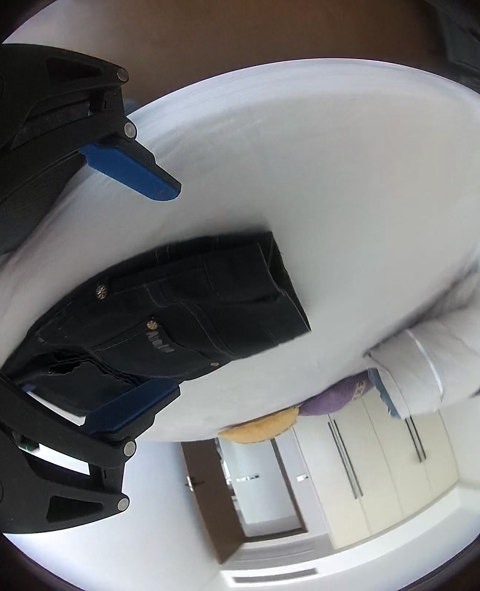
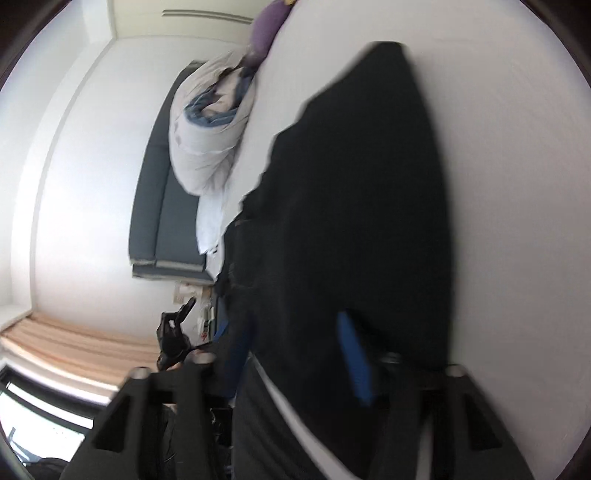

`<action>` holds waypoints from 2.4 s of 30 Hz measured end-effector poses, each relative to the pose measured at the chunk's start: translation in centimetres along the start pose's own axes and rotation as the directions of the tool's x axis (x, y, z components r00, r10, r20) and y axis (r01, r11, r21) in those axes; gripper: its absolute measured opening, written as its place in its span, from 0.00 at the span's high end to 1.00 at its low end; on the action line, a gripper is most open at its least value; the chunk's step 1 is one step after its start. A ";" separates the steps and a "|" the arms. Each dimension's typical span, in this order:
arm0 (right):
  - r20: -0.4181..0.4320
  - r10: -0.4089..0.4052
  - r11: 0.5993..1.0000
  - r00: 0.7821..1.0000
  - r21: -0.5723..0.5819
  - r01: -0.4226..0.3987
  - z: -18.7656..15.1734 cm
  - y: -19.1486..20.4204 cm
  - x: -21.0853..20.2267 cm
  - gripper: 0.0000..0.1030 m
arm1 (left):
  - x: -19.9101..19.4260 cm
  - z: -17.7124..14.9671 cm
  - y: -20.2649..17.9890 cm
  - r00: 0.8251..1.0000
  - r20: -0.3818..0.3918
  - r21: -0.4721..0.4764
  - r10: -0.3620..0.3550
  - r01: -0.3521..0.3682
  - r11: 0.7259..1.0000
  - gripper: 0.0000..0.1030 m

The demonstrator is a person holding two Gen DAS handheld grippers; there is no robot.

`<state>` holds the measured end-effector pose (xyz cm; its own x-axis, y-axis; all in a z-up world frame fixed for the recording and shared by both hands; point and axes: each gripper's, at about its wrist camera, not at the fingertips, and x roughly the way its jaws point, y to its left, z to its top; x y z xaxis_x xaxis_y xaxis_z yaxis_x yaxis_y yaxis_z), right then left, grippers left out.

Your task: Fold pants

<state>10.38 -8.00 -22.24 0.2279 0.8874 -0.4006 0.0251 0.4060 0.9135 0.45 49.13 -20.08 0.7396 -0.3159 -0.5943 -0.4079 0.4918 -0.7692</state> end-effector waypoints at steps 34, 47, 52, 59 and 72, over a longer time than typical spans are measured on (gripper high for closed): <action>0.011 -0.040 0.999 0.999 0.034 0.040 -0.2 -0.2 -1.3 0.70 | 5.7 1.0 3.2 0.996 -0.030 -0.186 -0.081 0.074 0.980 0.92; 0.026 -0.062 0.995 0.998 0.077 0.060 0.0 -1.4 -1.7 0.83 | 8.1 -17.4 -25.4 0.990 0.085 0.931 0.109 -0.118 0.345 0.94; 0.106 0.028 0.997 0.994 0.075 -0.036 0.7 -0.4 -3.9 0.30 | 12.6 -29.5 -23.6 0.979 0.040 0.998 0.201 -0.031 -0.051 0.94; 0.090 0.007 0.998 0.996 0.056 -0.012 2.7 0.3 -3.5 0.15 | 12.9 -34.9 -21.8 0.972 0.141 0.969 0.188 -0.096 -0.228 0.94; -0.005 -0.185 0.982 0.983 -0.034 0.184 6.6 2.0 -0.6 0.78 | 11.0 -40.5 -18.7 0.968 0.224 0.897 0.115 -0.159 -0.412 0.94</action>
<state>16.67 -9.12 -19.67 0.2143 0.7983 -0.5628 0.0332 0.5699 0.8210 -5.52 3.57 -21.72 0.7887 -0.0671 -0.6111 0.5310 0.5753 0.6221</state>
